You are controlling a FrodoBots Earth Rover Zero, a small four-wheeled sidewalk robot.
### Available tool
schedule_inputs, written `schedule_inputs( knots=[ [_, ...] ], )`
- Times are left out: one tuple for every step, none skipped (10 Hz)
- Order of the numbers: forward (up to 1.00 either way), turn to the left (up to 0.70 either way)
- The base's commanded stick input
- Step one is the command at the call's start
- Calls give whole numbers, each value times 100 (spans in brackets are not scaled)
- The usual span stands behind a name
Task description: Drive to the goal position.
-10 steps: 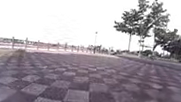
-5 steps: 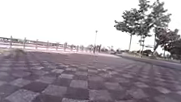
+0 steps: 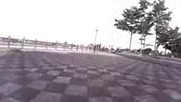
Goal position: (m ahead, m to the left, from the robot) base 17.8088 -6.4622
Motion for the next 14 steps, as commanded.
schedule_inputs(
  knots=[
    [70,1],
    [70,1],
    [70,1],
    [70,1],
    [70,1],
    [70,1],
    [70,1],
    [70,1],
    [70,1],
    [70,1],
    [70,1],
    [70,1],
    [70,1],
    [70,1]
  ],
)
